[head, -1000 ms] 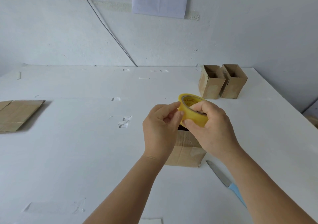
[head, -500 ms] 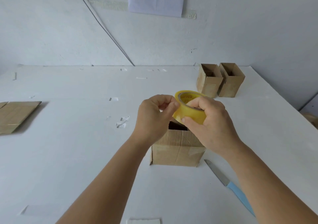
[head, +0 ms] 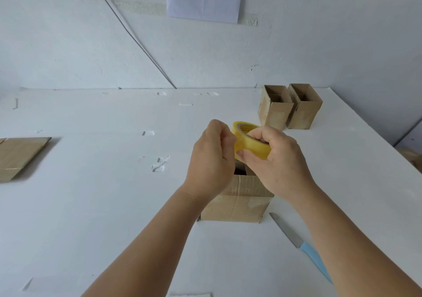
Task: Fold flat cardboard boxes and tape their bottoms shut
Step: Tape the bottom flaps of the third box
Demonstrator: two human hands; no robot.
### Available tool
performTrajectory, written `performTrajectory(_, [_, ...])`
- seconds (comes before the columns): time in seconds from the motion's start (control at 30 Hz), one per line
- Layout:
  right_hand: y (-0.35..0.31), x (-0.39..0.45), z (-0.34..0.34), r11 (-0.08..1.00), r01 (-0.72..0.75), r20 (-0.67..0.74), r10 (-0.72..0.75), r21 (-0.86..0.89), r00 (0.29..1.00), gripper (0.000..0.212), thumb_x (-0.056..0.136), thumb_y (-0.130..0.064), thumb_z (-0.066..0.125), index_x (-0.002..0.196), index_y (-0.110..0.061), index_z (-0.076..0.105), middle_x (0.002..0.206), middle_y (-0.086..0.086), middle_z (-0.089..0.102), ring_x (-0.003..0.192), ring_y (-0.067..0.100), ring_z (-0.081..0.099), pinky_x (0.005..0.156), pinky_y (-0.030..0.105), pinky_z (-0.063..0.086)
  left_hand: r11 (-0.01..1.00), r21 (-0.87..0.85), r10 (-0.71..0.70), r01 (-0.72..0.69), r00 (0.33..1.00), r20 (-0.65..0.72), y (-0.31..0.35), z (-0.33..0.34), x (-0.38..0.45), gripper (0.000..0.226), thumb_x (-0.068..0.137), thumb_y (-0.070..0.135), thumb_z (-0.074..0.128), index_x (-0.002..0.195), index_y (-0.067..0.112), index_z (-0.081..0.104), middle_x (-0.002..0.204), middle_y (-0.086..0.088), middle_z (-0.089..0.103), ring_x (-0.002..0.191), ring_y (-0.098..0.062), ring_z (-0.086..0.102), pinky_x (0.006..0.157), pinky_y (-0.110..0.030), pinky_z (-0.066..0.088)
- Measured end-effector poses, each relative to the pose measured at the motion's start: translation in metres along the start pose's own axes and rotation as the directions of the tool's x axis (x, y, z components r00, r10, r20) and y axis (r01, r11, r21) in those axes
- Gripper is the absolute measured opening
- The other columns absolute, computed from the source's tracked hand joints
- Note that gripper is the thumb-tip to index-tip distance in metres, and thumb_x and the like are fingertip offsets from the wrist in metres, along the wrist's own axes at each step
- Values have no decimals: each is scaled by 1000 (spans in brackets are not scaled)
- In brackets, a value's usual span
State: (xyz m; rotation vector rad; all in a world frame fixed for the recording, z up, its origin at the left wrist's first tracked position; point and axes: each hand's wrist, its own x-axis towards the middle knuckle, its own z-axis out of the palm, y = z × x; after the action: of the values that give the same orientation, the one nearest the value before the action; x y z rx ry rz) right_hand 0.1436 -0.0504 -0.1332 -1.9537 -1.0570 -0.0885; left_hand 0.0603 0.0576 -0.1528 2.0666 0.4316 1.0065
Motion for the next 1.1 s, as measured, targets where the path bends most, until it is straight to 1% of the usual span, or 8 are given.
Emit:
performTrajectory(0.2, [2, 5, -4, 998, 64, 15, -64, 3, 998, 22, 78, -30, 75, 87, -14, 63, 77, -15, 57, 77, 15, 55, 80, 44, 45, 935, -309, -133, 174, 980, 149, -2, -10, 4, 26, 84, 9, 68, 93, 25, 49, 81, 7, 65, 73, -5, 61, 69, -18, 50])
performTrajectory(0.3, [2, 7, -2, 992, 123, 26, -123, -11, 992, 24, 76, -28, 77, 95, -17, 65, 86, -12, 60, 87, 15, 54, 87, 47, 44, 901, -356, -227, 248, 969, 100, -2, -10, 8, 21, 84, 8, 70, 94, 23, 58, 77, 4, 66, 75, -14, 64, 75, -29, 55])
performTrajectory(0.37, [6, 6, 0, 990, 137, 5, -137, -12, 991, 47, 73, -32, 77, 115, -21, 61, 106, -12, 59, 102, 11, 50, 96, 45, 40, 882, -383, -290, 276, 957, 21, 0, -7, 10, 11, 87, 9, 66, 87, 20, 63, 78, 3, 67, 77, -19, 66, 74, -34, 57])
performTrajectory(0.47, [19, -1, 5, 998, 69, 41, -68, -11, 997, 99, 67, -41, 80, 146, -27, 22, 138, -12, 33, 120, -4, 24, 108, 37, 24, 847, -430, -387, 311, 917, -100, -4, -7, 15, 13, 89, 9, 60, 81, 18, 63, 76, 4, 66, 72, -12, 64, 67, -26, 57])
performTrajectory(0.6, [42, -13, 17, 996, -84, 138, 88, -39, 987, 127, 63, -42, 83, 143, -43, -15, 153, -21, 3, 135, 0, 9, 114, 36, 16, 830, -457, -415, 319, 901, -127, -12, -10, 16, 19, 93, 9, 54, 79, 21, 59, 66, 10, 56, 72, -10, 58, 72, -29, 58])
performTrajectory(0.7, [58, -18, 24, 982, -145, 241, 170, -120, 956, 113, 70, -44, 78, 146, -40, -5, 147, -9, 33, 132, 21, 26, 110, 40, 25, 817, -479, -425, 321, 896, -124, -16, -11, 14, 19, 95, 9, 52, 80, 19, 57, 70, 5, 51, 76, -13, 56, 75, -32, 57])
performTrajectory(0.87, [74, -23, 31, 979, -143, 221, 172, -144, 960, 92, 76, -40, 75, 148, -27, 19, 119, -17, 60, 118, 16, 44, 100, 30, 35, 773, -540, -438, 332, 895, -78, -16, -11, 9, 17, 95, 10, 51, 81, 16, 57, 68, 6, 56, 71, -10, 58, 70, -25, 56])
performTrajectory(1.1, [71, -26, 35, 976, -201, 145, 212, -84, 967, 129, 68, -38, 82, 136, -51, -27, 126, -15, 49, 102, 1, 55, 80, 22, 43, 507, -709, -475, 491, 845, 246, -22, -7, -8, 24, 97, 12, 51, 74, 12, 55, 64, 0, 51, 64, -10, 52, 72, -29, 56])
